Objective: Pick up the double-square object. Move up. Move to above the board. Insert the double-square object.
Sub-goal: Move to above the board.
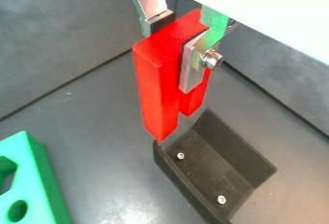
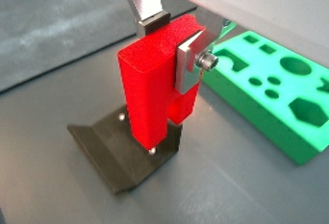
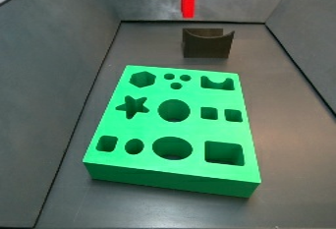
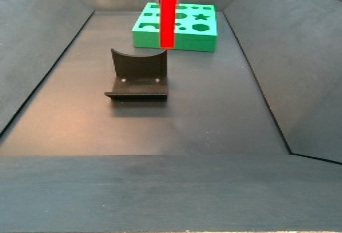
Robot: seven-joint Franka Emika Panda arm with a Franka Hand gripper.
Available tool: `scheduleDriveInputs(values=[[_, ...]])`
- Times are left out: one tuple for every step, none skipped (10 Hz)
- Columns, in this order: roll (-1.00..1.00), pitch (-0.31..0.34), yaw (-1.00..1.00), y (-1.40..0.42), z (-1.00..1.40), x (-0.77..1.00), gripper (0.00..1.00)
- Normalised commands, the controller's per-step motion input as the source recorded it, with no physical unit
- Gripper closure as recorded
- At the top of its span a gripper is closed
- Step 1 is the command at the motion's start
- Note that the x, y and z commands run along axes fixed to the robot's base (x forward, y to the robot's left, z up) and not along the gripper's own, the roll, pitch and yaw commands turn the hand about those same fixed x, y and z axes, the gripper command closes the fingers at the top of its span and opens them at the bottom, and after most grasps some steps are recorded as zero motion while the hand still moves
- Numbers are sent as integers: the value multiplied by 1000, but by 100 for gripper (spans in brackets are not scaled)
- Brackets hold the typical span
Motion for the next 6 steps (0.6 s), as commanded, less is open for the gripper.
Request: scheduleDriveInputs(values=[[-101, 65, 13, -233, 1000, 124, 100], [-97, 67, 13, -203, 1000, 110, 100], [-96, 66, 13, -190, 1000, 103, 100], [-77, 68, 14, -159, 1000, 85, 100], [-68, 68, 15, -140, 1000, 78, 100], [-66, 69, 16, -99, 901, 56, 100]])
